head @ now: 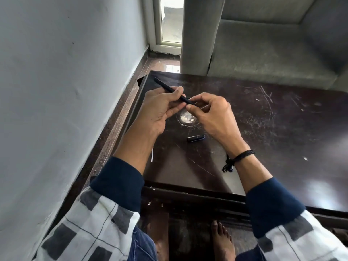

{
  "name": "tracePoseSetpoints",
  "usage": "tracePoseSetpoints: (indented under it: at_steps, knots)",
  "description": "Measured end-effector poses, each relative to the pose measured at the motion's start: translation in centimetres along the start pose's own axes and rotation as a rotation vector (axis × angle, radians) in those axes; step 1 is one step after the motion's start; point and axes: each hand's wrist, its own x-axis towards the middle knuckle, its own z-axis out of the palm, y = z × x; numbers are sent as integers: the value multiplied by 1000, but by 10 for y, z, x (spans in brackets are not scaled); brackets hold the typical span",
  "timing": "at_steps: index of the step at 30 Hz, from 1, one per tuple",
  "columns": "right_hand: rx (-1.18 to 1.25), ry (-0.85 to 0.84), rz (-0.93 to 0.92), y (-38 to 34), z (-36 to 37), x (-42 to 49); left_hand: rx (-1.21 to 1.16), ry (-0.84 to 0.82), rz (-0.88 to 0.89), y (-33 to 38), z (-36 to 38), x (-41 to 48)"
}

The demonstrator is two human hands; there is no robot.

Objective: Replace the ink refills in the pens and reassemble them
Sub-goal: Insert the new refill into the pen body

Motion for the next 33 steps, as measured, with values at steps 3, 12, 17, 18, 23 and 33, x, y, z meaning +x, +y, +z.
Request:
tracePoseSetpoints:
  at_steps: [3, 12, 17, 18, 23, 33]
  knots:
    - [10, 20, -3, 0, 0, 0, 1, -3, -5, -1, 2, 0]
    - [172, -70, 79, 0, -2, 1, 71, -25, 20, 0, -1, -1]
    - [338, -96, 112, 0, -1, 0, 64, -5, 29, -1, -1, -2]
    - [339, -91, 114, 0, 0, 0, 57, 0, 28, -1, -1, -2]
    - [339, -61, 118, 1, -1, 2, 13, 23, 9, 0, -2, -1]
    - [343, -28, 143, 6, -1, 6, -2, 15, 0, -1, -2, 1]
